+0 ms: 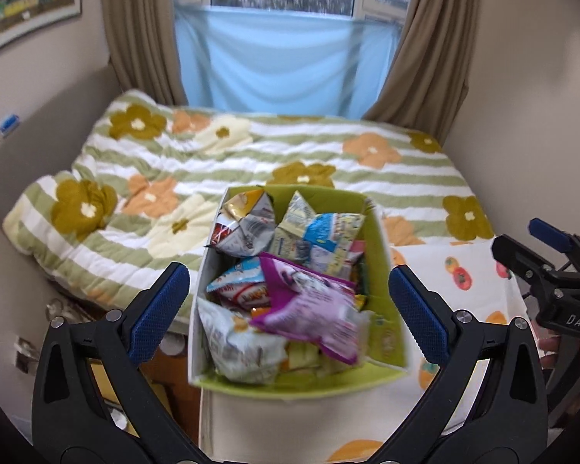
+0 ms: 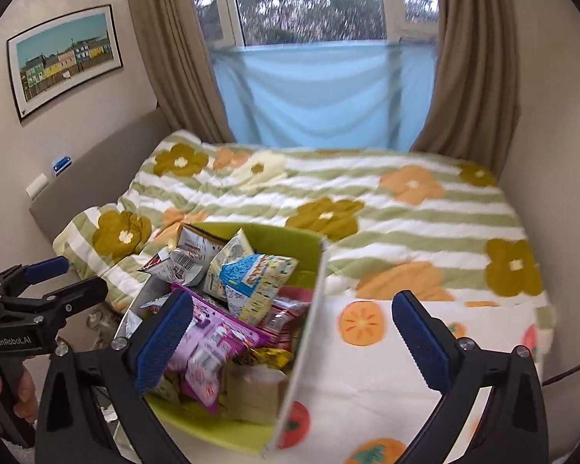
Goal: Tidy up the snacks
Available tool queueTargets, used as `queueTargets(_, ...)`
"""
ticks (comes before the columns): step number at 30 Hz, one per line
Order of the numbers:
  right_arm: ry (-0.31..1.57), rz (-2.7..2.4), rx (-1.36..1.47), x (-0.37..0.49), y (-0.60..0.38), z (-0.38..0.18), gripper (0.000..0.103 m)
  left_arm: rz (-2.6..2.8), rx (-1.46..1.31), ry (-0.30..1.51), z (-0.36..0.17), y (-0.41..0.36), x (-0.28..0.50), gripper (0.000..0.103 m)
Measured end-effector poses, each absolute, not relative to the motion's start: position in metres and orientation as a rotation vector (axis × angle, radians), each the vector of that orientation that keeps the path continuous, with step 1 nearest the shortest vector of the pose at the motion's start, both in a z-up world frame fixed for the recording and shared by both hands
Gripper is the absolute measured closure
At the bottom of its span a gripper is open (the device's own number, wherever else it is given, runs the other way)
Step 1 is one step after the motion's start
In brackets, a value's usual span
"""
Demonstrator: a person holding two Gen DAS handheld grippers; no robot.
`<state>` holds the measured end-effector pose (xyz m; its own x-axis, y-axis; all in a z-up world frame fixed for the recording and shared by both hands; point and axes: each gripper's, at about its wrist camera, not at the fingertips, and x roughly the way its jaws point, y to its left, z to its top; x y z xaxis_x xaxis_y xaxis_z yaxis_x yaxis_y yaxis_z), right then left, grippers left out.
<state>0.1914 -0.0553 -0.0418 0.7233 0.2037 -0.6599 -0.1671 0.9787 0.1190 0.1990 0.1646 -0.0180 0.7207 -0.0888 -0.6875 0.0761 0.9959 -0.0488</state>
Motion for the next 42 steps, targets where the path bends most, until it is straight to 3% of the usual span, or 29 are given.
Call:
queueTargets(7,0.652,0.069,0.008,0.109,-0.088,-0.007,0.001,-0.085,-0.002,0.63,0.006,0.136,0.109,0.001)
queueTargets(18,0.623,-0.023,0.014,0.025,-0.111,-0.008,0.001,-0.083,0.079,0.555,0.006,0.106,0.029,0.001)
queueTargets(42,0.579,-0.04,0.034,-0.004,-0.117,-0.003,0.001,-0.093,0.06,0.521,0.018,0.091,0.011,0.001)
